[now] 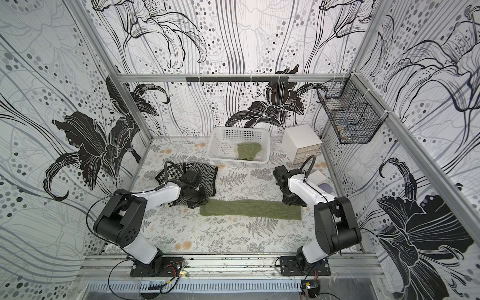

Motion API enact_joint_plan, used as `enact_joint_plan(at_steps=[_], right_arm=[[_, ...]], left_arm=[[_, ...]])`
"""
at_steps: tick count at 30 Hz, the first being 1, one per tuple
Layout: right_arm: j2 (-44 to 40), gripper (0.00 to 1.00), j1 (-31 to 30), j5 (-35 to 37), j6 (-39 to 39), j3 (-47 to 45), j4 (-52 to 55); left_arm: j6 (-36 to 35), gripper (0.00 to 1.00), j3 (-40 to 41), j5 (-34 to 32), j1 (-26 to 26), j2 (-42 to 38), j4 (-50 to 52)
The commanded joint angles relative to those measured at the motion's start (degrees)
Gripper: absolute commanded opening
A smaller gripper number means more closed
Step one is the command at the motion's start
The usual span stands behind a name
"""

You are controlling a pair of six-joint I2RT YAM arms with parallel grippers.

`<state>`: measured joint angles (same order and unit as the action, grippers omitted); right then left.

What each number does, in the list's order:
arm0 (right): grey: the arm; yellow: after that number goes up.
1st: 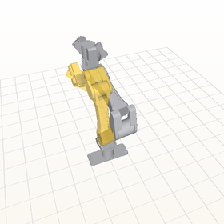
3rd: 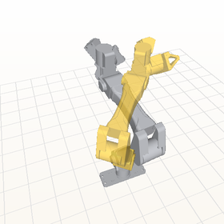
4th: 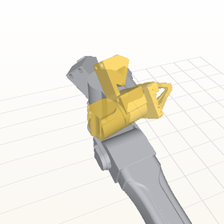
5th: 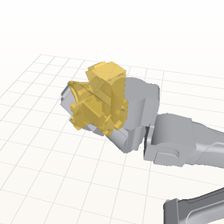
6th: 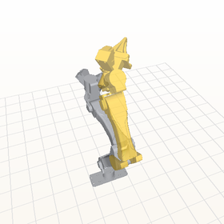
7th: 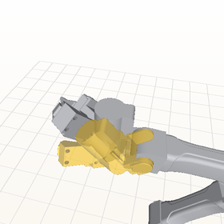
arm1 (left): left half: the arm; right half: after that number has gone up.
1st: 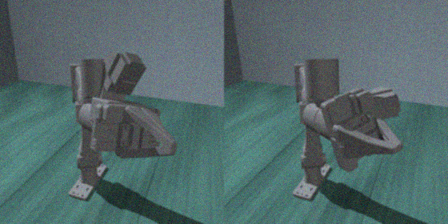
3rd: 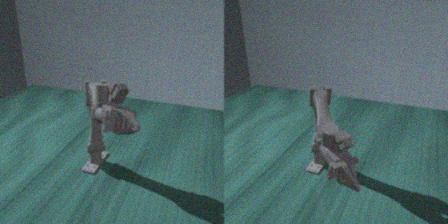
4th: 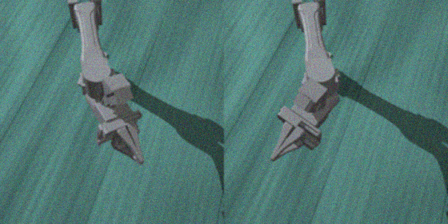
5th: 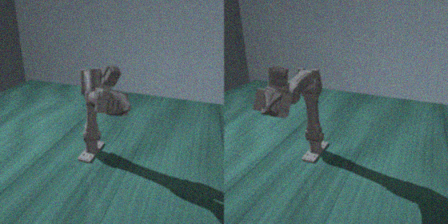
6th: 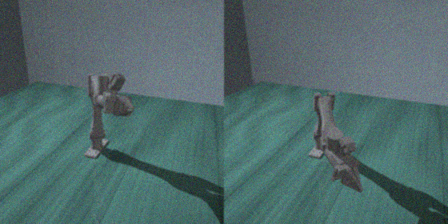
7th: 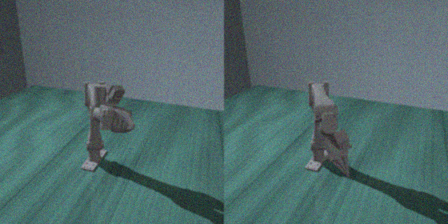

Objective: Roll up the scarf and place it into the basket
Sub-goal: Fold the scarf at the center of the board.

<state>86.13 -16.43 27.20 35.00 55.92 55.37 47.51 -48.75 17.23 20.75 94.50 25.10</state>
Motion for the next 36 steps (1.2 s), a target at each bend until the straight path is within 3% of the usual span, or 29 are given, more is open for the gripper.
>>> enact_joint_plan(at_steps=[1,7,12,18,19,21,23,24,27,30,33,36], right_arm=[[-4.7,0.63,3.4,-6.5,-1.8,-3.2,-3.0],[-7.4,0.64,8.1,-13.1,-1.4,-7.2,-5.8],[-13.8,0.66,8.4,-19.2,1.7,-11.7,-5.9],[-9.8,0.6,8.4,-20.4,4.5,-14.8,-10.2],[-9.0,0.56,8.4,-20.6,4.9,-15.5,-11.1],[-7.5,0.37,8.5,-20.4,5.6,-16.6,-12.4],[-6.9,0.01,8.5,-19.1,6.8,-16.6,-11.9],[-7.5,0.0,8.6,-17.7,7.6,-16.4,-10.9],[-11.6,0.0,8.6,-11.6,8.3,-13.3,-5.6],[-13.5,0.0,8.6,-5.0,5.2,-7.5,1.2],[-13.2,0.0,8.6,3.0,4.0,-1.9,8.8],[-14.0,0.0,8.5,5.1,1.6,1.1,11.9]], left_arm=[[0.6,0.0,-0.2,-1.2,0.3,-0.4,0.3],[-1.1,0.0,-1.4,-4.9,0.1,-1.7,4.2],[-2.0,0.05,-4.1,-3.7,-0.2,2.0,3.8],[-3.5,0.06,-7.4,-2.1,-0.5,5.2,3.5],[-3.8,0.06,-7.6,-2.1,-0.7,5.1,3.7],[-4.1,0.06,-7.3,-2.1,-1.2,4.7,3.8],[-4.5,0.06,-7.0,-1.5,-1.6,4.7,3.7],[-4.9,0.08,-7.1,-1.1,-1.7,4.9,3.8],[-6.6,0.26,-8.3,1.7,-1.1,5.9,3.8],[-6.0,0.67,-8.5,5.1,1.1,5.8,1.5],[-4.6,0.99,-8.8,7.1,2.8,4.3,0.0],[-3.9,0.99,-8.6,7.7,2.8,-0.4,-0.8]])
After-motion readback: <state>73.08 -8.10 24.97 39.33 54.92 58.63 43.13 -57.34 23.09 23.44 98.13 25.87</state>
